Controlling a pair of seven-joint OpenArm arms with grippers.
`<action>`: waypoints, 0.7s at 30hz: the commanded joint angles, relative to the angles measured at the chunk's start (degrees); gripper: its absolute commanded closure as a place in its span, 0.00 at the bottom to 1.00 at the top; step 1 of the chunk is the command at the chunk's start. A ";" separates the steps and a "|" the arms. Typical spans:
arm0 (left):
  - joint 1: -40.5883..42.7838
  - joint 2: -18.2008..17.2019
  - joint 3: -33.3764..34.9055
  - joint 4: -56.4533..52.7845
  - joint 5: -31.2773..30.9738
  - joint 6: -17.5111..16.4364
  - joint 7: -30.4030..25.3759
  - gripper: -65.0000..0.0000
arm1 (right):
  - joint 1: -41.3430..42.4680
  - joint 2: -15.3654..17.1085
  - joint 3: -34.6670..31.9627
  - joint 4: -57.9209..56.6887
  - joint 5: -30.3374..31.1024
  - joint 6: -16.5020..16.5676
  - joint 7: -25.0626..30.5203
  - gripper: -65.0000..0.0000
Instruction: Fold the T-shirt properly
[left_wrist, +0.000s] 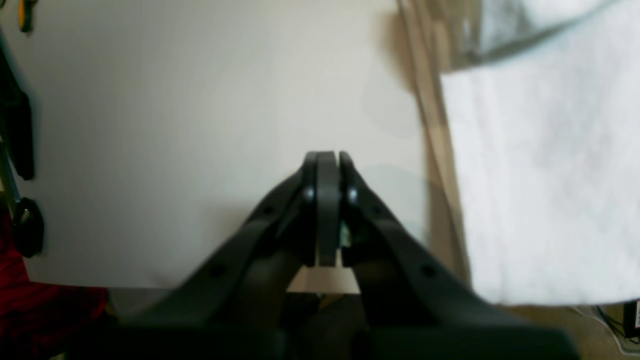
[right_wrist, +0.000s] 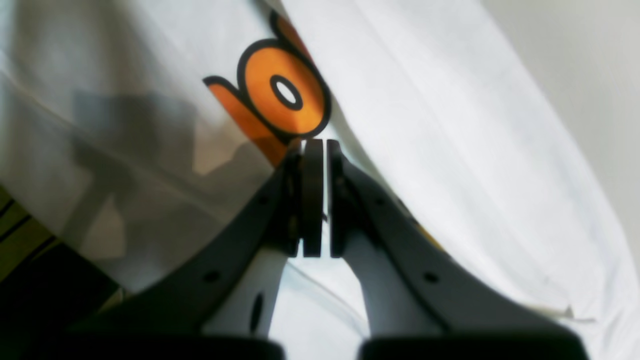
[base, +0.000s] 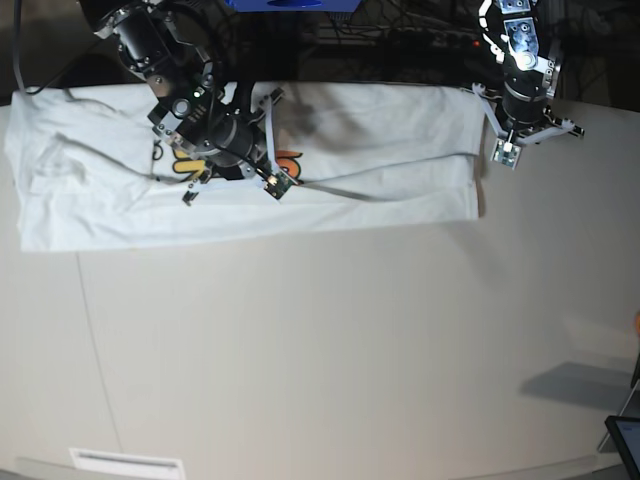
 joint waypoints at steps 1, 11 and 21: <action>0.22 -0.53 -0.27 1.10 0.20 0.60 -0.85 1.00 | -0.19 -0.08 0.13 1.29 0.27 -0.66 -0.14 0.96; 0.22 -0.53 -0.27 1.10 0.20 0.60 -0.85 1.00 | 3.41 3.87 -17.63 2.78 0.27 -22.20 -0.58 0.73; 0.48 -0.53 -0.27 1.02 0.20 0.60 -0.85 1.00 | 8.77 5.98 -24.83 2.34 0.27 -36.79 -2.34 0.42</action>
